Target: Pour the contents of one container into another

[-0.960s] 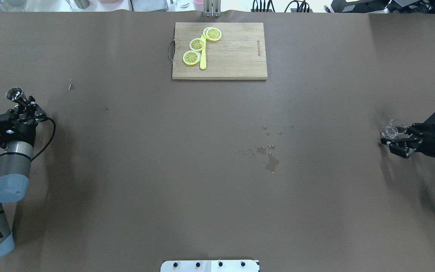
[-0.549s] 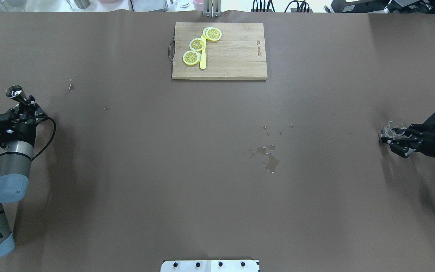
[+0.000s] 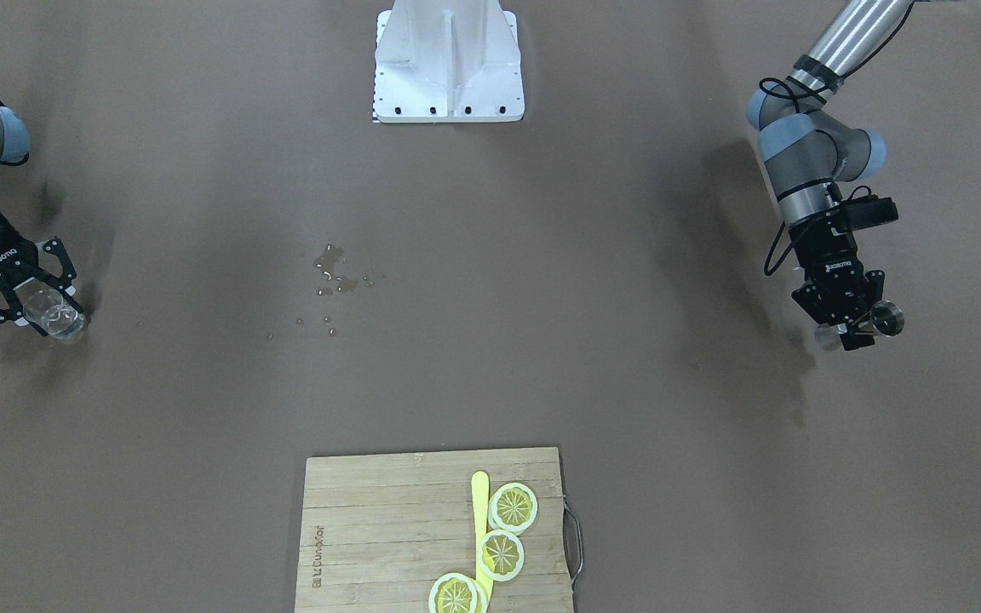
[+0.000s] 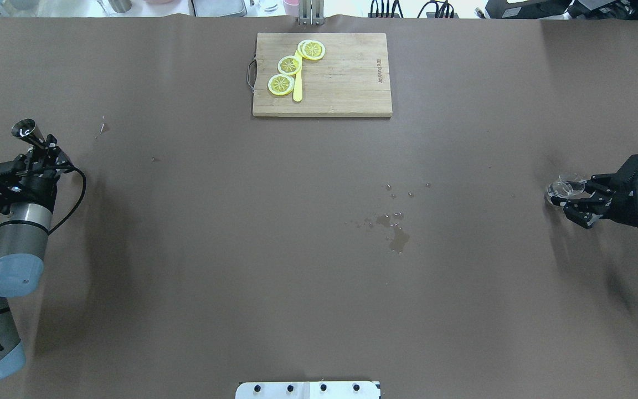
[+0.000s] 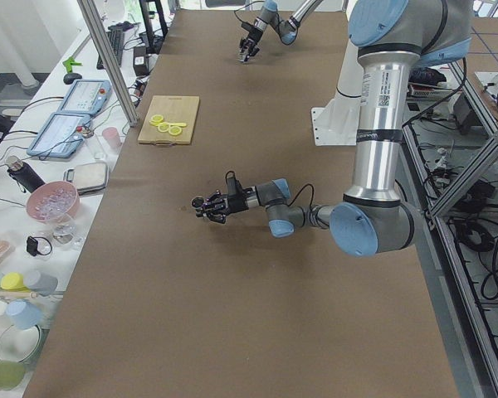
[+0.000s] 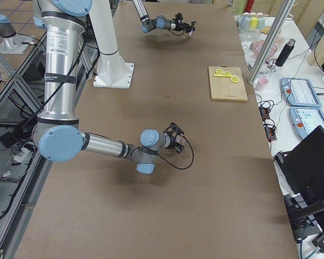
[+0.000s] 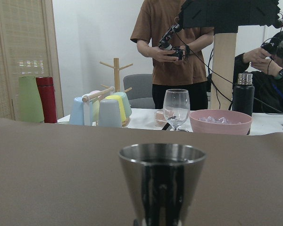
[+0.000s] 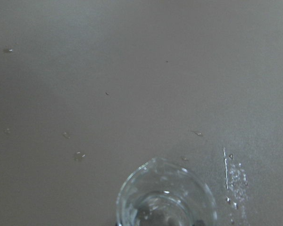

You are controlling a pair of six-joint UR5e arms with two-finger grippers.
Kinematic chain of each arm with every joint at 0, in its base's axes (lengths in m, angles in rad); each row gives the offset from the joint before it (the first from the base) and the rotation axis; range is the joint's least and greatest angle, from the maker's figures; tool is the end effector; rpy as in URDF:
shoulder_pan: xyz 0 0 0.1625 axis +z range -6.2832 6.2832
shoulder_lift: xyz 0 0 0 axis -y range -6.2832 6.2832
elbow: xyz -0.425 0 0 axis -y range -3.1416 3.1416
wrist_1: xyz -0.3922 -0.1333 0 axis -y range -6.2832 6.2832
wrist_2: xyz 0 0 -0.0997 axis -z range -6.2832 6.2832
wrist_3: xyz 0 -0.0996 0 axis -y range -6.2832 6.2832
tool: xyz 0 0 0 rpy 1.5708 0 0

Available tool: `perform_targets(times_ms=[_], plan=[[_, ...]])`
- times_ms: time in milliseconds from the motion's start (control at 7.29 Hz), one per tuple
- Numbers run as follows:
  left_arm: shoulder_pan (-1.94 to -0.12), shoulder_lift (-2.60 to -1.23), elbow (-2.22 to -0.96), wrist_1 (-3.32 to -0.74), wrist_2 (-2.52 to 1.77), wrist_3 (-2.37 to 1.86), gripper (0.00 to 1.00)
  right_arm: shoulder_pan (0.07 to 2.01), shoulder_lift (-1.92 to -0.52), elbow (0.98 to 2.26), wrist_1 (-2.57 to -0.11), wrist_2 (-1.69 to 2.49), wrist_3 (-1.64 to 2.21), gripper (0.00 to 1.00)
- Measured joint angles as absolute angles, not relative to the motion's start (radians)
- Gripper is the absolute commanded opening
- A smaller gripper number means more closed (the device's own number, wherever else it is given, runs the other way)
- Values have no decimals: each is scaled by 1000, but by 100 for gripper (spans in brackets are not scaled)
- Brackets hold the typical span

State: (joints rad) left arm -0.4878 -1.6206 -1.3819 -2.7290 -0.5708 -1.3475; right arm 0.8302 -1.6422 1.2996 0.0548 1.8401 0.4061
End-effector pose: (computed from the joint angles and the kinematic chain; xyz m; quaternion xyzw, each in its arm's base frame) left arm 0.3467 -0.4297 0.5846 0.5414 0.2556 -0.3328 0.7286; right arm -0.2312 -0.4112 0.6498 0.4398 -0.4120 -0.2114 0.7695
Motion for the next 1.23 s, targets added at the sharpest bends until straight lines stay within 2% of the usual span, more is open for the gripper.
perform_targets(times_ms=[549, 960, 1235], plan=[[-471, -1600, -1528, -2731, -578, -1328, 0, 980, -1508, 1353, -138, 2098, 398, 0], [-397, -1594, -1621, -2736, -573, -1246, 0, 1002, -1474, 1366, -185, 2164, 377, 0], [-380, -1597, -1664, -2736, -583, -1105, 0, 1017, -1444, 1373, -248, 2179, 233, 0]])
